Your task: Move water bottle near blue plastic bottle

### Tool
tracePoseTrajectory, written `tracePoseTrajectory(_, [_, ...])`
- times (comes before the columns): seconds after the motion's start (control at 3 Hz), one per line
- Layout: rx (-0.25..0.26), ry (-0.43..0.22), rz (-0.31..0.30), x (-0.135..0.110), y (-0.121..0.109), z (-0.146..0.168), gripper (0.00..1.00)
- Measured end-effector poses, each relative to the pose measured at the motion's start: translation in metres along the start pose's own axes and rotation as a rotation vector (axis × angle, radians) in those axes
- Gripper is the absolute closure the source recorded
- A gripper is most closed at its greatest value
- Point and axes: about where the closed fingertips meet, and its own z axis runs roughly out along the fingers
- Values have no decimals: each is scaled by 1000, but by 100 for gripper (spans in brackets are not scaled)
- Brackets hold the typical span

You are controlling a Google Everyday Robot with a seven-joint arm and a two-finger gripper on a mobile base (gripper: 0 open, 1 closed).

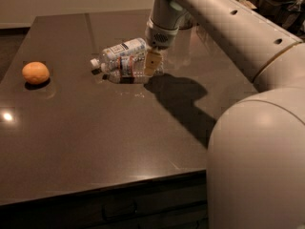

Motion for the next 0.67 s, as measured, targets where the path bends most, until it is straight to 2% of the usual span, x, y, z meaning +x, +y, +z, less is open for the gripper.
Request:
tracePoseTrajectory(0.33, [-1,-1,-1,-1,-1,3,29])
tracePoseTrajectory(0.67, [-3,-2,-2,-2,-2,8,0])
